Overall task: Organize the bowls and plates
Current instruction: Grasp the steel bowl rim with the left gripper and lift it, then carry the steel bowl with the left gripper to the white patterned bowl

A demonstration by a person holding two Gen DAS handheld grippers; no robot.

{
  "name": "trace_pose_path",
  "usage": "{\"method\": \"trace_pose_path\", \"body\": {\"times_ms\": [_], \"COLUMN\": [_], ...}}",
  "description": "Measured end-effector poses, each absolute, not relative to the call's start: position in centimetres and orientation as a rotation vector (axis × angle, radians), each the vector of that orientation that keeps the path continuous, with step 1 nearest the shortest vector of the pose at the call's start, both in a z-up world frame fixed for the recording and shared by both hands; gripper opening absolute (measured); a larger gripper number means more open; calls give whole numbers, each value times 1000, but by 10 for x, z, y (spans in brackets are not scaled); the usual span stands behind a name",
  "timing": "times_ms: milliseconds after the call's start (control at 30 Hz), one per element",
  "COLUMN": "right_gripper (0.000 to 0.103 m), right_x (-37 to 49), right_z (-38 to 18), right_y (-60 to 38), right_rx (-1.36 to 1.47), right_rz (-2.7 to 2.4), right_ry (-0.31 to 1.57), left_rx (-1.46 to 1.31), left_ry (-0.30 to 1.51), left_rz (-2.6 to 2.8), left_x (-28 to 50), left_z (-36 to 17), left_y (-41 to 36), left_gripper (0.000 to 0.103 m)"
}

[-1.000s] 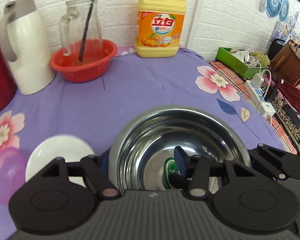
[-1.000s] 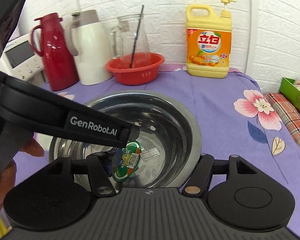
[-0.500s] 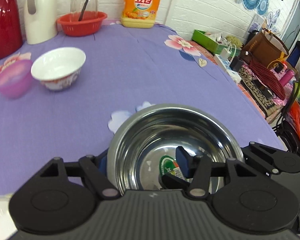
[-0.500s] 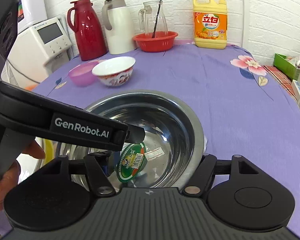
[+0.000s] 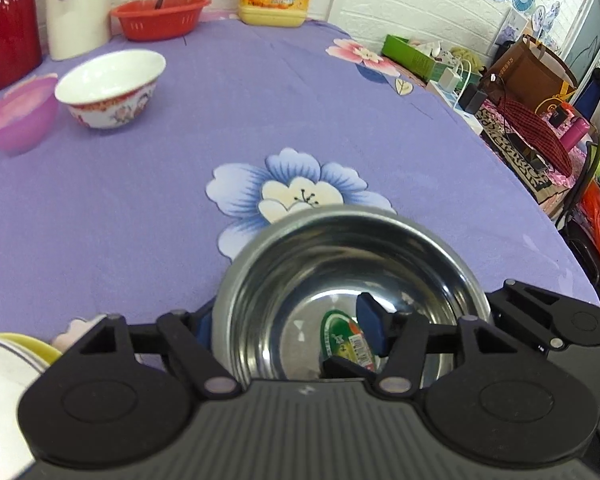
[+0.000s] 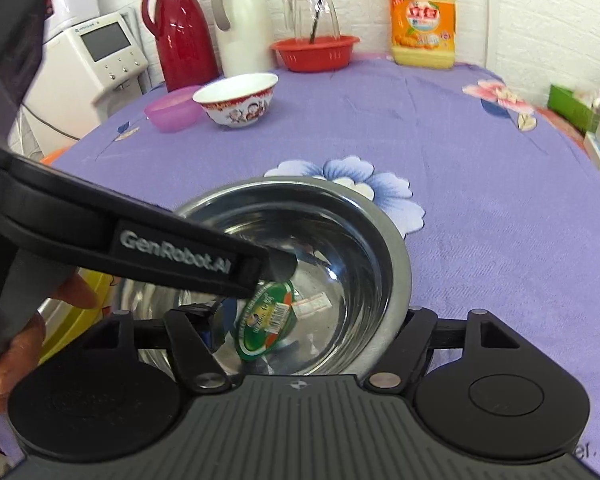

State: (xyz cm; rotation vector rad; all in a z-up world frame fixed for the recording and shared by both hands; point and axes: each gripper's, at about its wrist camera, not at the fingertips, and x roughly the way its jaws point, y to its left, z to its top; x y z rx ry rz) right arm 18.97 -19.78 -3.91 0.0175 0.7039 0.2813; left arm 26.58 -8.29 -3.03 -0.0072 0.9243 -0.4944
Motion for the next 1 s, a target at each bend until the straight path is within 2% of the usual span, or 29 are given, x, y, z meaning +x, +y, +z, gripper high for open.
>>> {"method": "trace_pose_path", "body": {"times_ms": [33, 200, 400, 1000], "right_gripper": [103, 103, 103, 103], "right_x": [188, 177, 170, 198], "right_z": [-39, -29, -11, -10], "right_y": [-198, -221, -249, -238], "right_rx": [11, 107, 149, 156], "right_rz": [285, 273, 199, 239], "right_ry": [703, 670, 579, 627], "left_rx": [-4, -41, -87, -114], "left_ry": [909, 852, 776, 787], "left_rz": [-494, -487, -413, -367], "left_x": [265, 262, 265, 273], "left_z": [-30, -9, 16, 11], "left_y": [-83, -66, -34, -4], "left_gripper": [67, 73, 73, 73]}}
